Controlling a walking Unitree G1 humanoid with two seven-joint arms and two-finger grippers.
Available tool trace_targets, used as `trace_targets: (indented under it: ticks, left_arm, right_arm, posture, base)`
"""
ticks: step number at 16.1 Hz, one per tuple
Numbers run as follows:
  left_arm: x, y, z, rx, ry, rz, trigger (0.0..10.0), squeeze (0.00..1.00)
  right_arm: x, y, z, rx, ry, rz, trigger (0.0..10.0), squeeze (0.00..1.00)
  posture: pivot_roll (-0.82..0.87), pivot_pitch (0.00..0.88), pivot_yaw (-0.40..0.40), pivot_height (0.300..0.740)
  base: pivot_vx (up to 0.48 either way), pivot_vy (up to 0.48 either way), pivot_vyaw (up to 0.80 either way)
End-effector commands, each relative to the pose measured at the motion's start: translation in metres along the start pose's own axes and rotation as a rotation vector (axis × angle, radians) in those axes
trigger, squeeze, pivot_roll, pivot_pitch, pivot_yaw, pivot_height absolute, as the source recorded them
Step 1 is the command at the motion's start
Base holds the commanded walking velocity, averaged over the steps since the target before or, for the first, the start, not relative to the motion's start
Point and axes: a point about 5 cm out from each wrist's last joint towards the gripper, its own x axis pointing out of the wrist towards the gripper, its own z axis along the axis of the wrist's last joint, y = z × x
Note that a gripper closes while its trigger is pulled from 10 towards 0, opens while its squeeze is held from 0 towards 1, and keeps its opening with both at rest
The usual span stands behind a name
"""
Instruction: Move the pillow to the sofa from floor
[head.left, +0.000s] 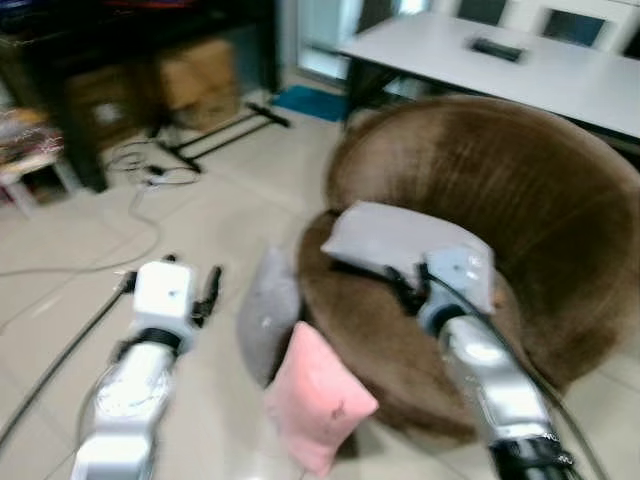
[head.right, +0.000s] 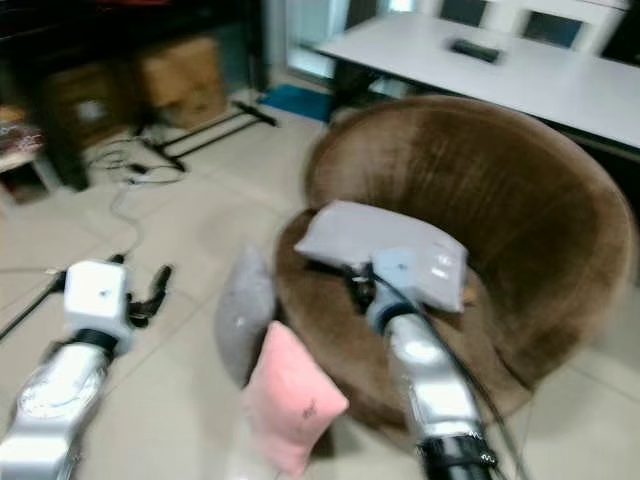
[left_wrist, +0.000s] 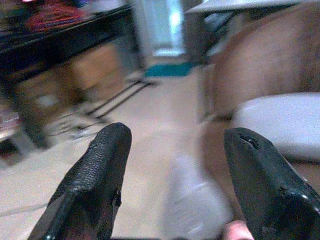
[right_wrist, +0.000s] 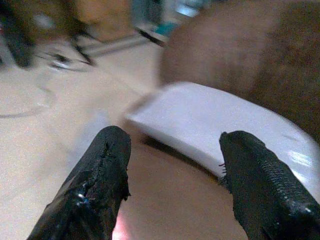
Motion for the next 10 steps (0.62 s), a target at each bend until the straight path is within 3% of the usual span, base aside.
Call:
trace_targets:
  ticks: [1, 10]
  left_arm:
    - [-0.0024, 0.0064, -0.0014, 0.016, 0.012, 0.015, 10.0, 0.00]
    - [0.0000, 0.0073, -0.0035, 0.014, 0.016, 0.011, 10.0, 0.00]
  right_arm:
    - [0.0019, 0.0030, 0.0071, 0.013, -0.026, 0.004, 10.0, 0.00]
    - [0.0023, 0.0040, 0.0069, 0.002, -0.024, 0.002, 10.0, 0.00]
  posture:
    - [0.18, 0.000, -0.027, 0.740]
    - [0.18, 0.000, -0.027, 0.740]
  base:
    - [0.247, 0.000, -0.77]
    - [0.257, 0.000, 0.00]
